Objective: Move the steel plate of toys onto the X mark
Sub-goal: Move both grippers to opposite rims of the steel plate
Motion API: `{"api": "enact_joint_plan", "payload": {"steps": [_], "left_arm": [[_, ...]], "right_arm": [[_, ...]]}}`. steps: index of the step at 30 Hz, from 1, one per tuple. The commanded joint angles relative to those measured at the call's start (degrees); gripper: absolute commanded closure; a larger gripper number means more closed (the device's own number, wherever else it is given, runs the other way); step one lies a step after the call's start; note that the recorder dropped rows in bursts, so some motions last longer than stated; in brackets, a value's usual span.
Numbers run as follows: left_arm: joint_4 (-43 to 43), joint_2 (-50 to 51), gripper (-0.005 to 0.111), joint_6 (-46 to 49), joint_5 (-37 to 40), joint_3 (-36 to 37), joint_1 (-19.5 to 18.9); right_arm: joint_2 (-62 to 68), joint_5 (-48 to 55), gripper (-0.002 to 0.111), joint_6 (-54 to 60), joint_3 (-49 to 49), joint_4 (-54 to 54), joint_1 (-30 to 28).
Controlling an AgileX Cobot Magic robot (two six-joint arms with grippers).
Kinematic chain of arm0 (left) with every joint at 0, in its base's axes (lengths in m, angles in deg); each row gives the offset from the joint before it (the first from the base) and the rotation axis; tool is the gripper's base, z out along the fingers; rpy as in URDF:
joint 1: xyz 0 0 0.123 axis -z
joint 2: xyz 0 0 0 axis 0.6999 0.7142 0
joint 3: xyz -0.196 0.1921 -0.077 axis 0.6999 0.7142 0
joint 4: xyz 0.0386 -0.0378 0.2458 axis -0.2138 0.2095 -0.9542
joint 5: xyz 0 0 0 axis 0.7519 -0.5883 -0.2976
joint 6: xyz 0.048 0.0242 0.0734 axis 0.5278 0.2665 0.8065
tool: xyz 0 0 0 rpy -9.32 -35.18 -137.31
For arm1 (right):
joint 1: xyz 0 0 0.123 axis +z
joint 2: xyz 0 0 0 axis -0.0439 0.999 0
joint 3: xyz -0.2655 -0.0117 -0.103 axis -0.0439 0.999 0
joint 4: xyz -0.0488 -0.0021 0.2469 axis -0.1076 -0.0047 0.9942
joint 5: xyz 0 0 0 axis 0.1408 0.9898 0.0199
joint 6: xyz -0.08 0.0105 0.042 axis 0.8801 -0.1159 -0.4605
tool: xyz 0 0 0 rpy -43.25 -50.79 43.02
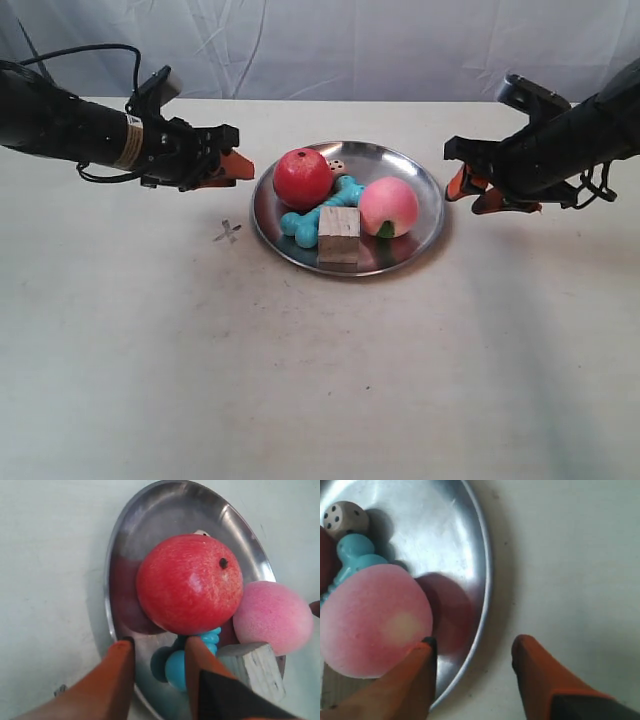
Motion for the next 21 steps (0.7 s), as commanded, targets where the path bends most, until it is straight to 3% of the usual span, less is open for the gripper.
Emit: {"api": "enact_joint_plan", "payload": {"steps": [1,21], "left_arm": [[-0.36,1.43,0.072,-0.39,1.37,-0.22,0.27],[5.75,7.48,0.072,-0.39,-1.66,-0.45,1.32]], "right_arm": [[2.37,-0.69,0.060,-0.45,-0.33,0.08,-0.19],[9.92,1.31,0.060,3.84,-0.33,13.71,-0.08]]}}
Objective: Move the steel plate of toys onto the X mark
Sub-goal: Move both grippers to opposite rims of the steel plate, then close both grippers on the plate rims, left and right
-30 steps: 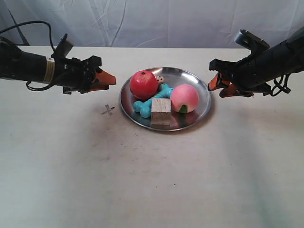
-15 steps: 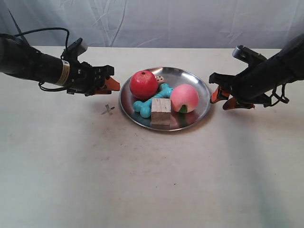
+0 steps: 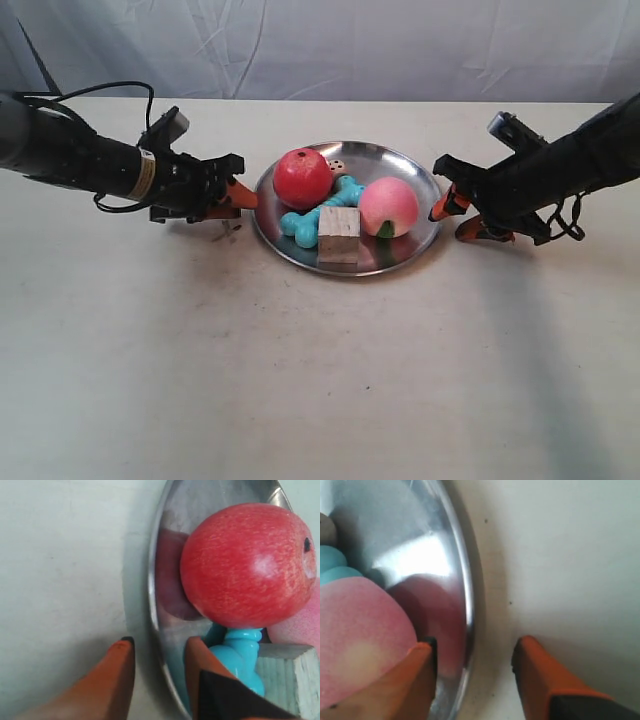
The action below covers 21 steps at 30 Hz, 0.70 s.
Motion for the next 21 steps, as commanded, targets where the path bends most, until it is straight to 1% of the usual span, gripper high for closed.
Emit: {"api": "enact_joint_plan", "payload": {"steps": [1,3,4,6,8,9,11,12,14,15,21], "left_arm": [[1.57,1.29,0.072,-0.07,-1.46,-0.74,1.72],[0.86,2.06,0.072,-0.07,-2.15,-1.54,2.33],[0.77,2.49,0.072,-0.07,-2.57,-1.82,2.72],[0.77,2.74,0.073,-0.07,-2.70,-1.93,3.06],[0.72,2.74,0.074,-0.07,-2.70,-1.93,3.32],[0.72,2.74,0.076,-0.07,-2.88,-1.93,3.41],[0.83,2.74,0.085,-0.07,-3.44,-2.07,3.41],[0.83,2.74,0.091,-0.07,-3.68,-2.07,3.41],[0.58,2.74,0.104,-0.07,-4.18,-2.07,3.41],[0.45,2.74,0.107,-0.07,-4.86,-2.07,3.41],[2.02,2.52,0.107,-0.07,-9.23,-2.32,3.41]], "right_arm": [[1.56,-0.01,0.060,1.09,0.26,0.65,0.05],[1.56,0.97,0.060,1.20,0.26,0.65,0.05],[1.56,1.31,0.063,1.23,0.26,0.65,0.05],[1.56,1.94,0.071,1.36,0.26,0.65,0.05],[1.56,2.23,0.084,1.80,0.26,0.65,0.05],[1.56,2.32,0.092,2.45,0.26,0.65,0.05],[1.56,2.47,0.104,3.09,0.26,0.65,0.26],[1.56,2.59,0.109,3.40,0.26,0.65,0.52],[1.56,3.01,0.109,3.99,0.26,0.49,1.00],[1.56,3.29,0.109,4.33,0.26,0.39,1.15],[0.32,6.05,0.109,4.46,0.26,0.42,1.15]]}}
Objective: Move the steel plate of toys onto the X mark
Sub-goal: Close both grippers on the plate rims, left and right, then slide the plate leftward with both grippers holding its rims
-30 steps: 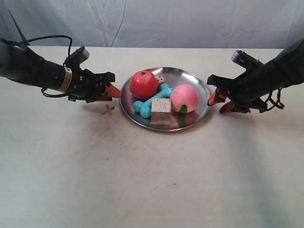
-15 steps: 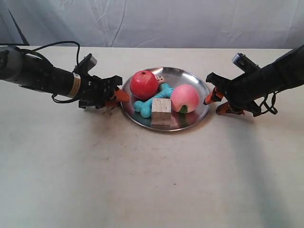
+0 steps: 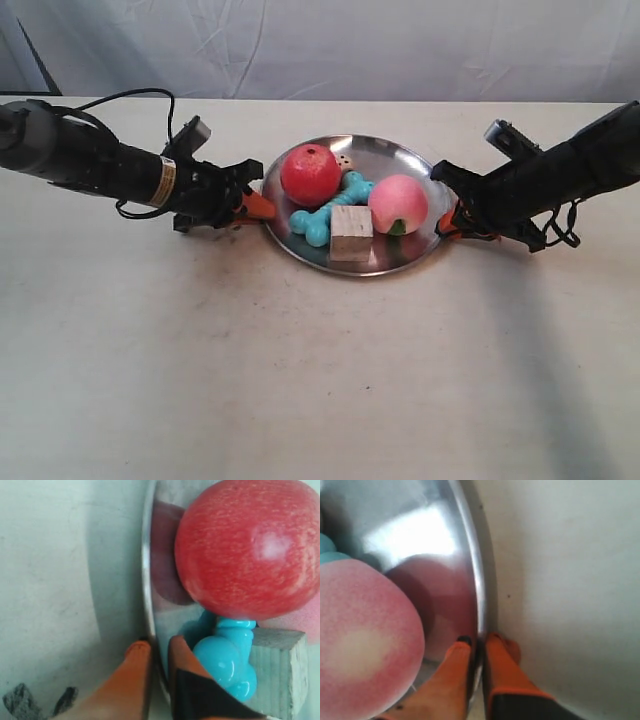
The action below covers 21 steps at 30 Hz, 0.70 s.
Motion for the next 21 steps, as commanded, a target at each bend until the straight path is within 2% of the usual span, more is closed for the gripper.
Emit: {"api": "enact_joint_plan", "payload": {"steps": [1,11,21], "left_arm": [[0.37,-0.08,0.107,1.25,-6.38,-0.60,0.64],[-3.14,-4.50,0.107,1.14,-6.11,-0.50,0.32],[-3.01,-5.79,0.107,1.14,-6.21,6.43,-3.96]], "right_arm": [[-1.47,4.62,0.109,2.75,0.30,-1.36,1.08],[-6.74,7.39,0.109,-0.71,0.30,-1.14,1.19],[-6.74,8.16,0.109,-8.29,0.30,-4.39,2.84]]}}
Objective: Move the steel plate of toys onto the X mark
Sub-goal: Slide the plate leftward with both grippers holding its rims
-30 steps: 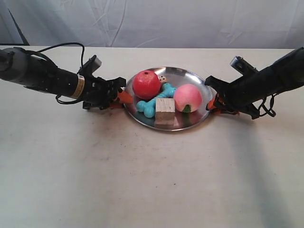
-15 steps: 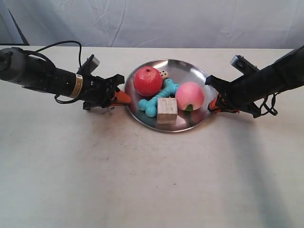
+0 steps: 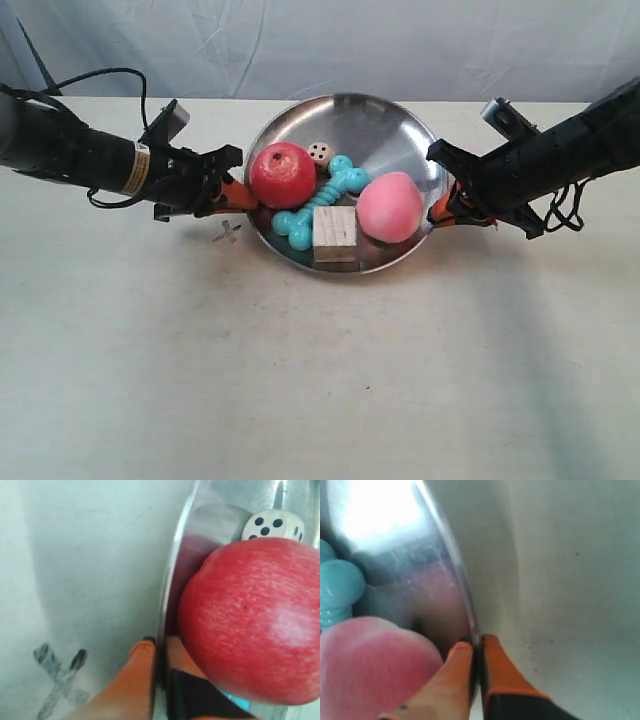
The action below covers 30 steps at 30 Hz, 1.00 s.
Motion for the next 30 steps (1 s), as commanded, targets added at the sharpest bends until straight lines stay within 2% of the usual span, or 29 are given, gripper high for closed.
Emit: {"api": "enact_joint_plan", "payload": {"steps": [1,10,14,17,22,30], "left_arm": [[-0.39,-0.95,0.107,1.14,-4.03,3.86,-1.11],[-0.94,-1.06,0.107,1.14,-9.08,6.38,-1.92],[-1.09,-3.17,0.107,1.14,-8.71,7.18,-2.06],[-2.41,-5.83,0.107,1.14,-5.68,8.12,-2.98],[-2.81,-8.64,0.107,1.14,-4.85,10.21,-7.51],[-3.47,-9.42,0.107,1.14,-5.45,15.52,-15.99]], "right_arm": [[-0.70,1.90,0.109,-4.97,-0.05,-2.60,2.19],[0.21,3.53,0.109,-10.49,-1.69,-7.94,3.57],[3.30,9.01,0.109,-12.49,-6.01,-10.52,4.11],[4.85,9.90,0.109,-13.76,-8.54,-10.52,5.76],[5.79,9.94,0.109,-15.99,-12.84,-11.25,8.55],[11.01,15.53,0.109,-19.44,-21.35,-12.31,12.71]]}}
